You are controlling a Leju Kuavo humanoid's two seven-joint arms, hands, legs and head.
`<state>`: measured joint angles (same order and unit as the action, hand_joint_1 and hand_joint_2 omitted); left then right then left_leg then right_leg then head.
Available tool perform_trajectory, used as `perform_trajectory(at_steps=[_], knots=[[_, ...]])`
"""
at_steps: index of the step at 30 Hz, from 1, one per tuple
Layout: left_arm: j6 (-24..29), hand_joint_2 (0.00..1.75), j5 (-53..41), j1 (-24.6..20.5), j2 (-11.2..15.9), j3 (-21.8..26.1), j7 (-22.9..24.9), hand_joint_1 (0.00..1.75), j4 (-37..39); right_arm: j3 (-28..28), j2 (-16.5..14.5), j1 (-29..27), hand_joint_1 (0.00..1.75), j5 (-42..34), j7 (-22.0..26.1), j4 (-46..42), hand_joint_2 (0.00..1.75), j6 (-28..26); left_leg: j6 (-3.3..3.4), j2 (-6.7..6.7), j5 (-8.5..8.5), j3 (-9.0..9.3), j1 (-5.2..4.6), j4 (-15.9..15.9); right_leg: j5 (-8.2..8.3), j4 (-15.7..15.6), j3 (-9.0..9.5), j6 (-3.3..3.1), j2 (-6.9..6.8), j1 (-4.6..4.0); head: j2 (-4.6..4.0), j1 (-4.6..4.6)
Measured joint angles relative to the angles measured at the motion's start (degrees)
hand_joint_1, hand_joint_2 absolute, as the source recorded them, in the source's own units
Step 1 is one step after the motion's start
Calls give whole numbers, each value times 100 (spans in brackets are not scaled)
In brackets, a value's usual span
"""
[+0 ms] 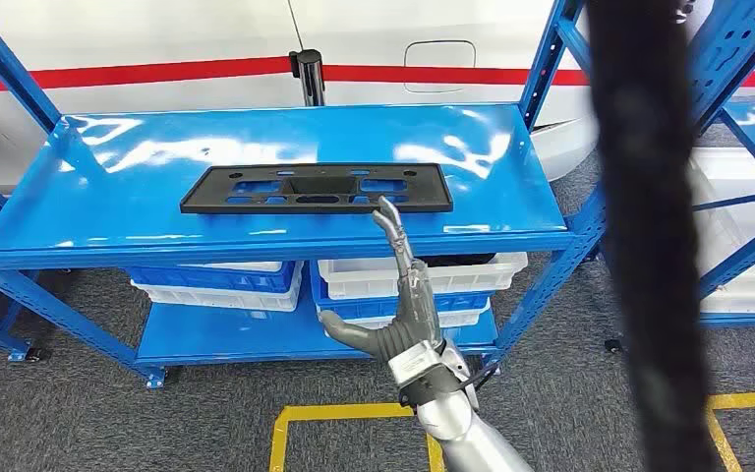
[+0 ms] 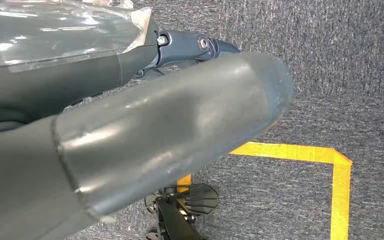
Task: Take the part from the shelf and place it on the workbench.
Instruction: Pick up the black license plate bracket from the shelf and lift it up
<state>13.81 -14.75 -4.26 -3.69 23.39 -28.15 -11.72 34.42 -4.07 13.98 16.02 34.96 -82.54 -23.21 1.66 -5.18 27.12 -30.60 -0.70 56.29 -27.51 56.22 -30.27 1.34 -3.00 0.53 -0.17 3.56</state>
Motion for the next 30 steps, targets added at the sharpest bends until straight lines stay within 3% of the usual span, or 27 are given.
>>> perform_trajectory(at_steps=[16, 30], knots=[[12, 0, -137, 0, 0, -2, 137, 0, 8, 859, -110, 440, 0, 2547, -639, 1016, 175, -952, 0, 0, 0, 0, 0, 0, 0, 1, 0, 0, 0, 0, 0, 0], [-25, 0, -341, -35, -5, -5, 265, 0, 15, 1624, -657, 973, 0, 5016, -1250, 2370, 175, -1488, -3, 0, -2, 1, 1, 0, -1, 2, -1, -1, 0, -1, 0, 0]])
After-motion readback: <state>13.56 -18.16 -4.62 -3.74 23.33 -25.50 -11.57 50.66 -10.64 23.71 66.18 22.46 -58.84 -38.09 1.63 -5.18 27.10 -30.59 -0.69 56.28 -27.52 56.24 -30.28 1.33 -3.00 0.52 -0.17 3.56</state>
